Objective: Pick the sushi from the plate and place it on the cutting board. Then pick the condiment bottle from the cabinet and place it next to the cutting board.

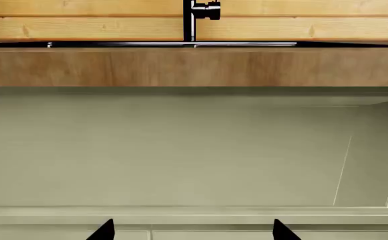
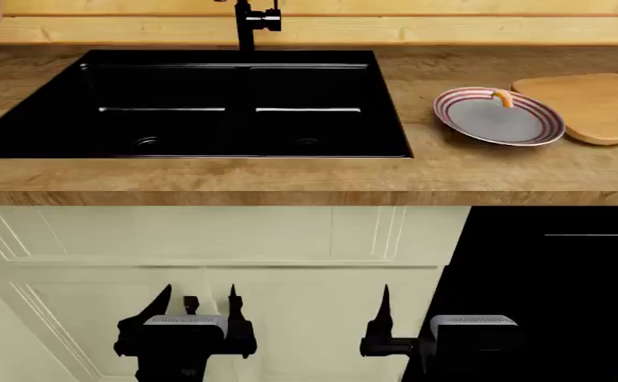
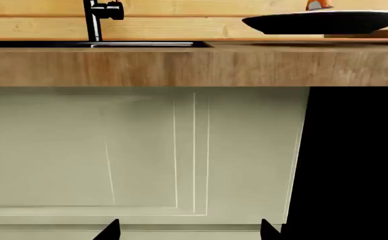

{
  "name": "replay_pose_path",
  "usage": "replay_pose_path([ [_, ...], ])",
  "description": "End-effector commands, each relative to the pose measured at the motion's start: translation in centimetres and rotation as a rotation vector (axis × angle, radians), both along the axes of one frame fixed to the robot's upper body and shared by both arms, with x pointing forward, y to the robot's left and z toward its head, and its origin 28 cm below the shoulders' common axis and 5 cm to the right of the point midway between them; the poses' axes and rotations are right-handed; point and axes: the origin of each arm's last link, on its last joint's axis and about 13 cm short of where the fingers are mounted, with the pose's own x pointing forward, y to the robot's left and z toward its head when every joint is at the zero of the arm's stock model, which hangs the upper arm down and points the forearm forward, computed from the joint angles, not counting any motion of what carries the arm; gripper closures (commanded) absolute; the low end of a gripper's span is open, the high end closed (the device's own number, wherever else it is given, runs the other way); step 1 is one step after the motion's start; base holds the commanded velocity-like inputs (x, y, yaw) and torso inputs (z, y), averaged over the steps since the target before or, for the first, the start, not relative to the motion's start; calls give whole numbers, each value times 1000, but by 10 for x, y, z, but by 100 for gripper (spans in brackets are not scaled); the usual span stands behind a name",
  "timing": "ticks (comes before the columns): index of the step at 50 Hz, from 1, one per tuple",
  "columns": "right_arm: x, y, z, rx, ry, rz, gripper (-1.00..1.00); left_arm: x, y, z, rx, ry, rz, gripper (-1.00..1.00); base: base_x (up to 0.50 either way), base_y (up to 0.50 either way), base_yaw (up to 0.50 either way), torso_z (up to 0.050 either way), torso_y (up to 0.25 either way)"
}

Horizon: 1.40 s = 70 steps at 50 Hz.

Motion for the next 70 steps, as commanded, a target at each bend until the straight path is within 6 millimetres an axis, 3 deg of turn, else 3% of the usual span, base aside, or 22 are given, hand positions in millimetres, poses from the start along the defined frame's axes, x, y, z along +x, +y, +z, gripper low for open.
replay_pose_path([
  [1,1,1,0,-6,-3,4,-100,0,0,0,-5,-4,1,-100,0,0,0,0,0],
  [17,3,2,8,-15,-21,32,-100,-4,-1,8,-36,-26,-4,-100,0,0,0,33,0],
  [23,4,3,24,-16,-30,26,-100,-5,2,20,-15,-37,0,-100,0,0,0,50,0],
  [28,3,5,51,-6,-16,14,-100,-4,5,58,6,-53,-11,-100,0,0,0,50,0],
  [33,3,2,95,-3,27,96,-100,0,9,116,18,-54,-67,-100,0,0,0,50,0],
  [39,6,-10,141,17,34,142,-100,12,13,169,27,-6,-177,-100,0,0,0,50,0],
  [49,21,-30,208,8,78,184,-100,39,21,229,31,63,-277,-100,0,-39,0,39,0],
  [56,22,-34,226,18,73,188,-100,44,21,238,48,81,-289,-100,2,-500,0,0,0],
  [70,19,-34,239,-9,75,210,-100,44,18,243,46,83,-305,-100,255,-478,0,0,0],
])
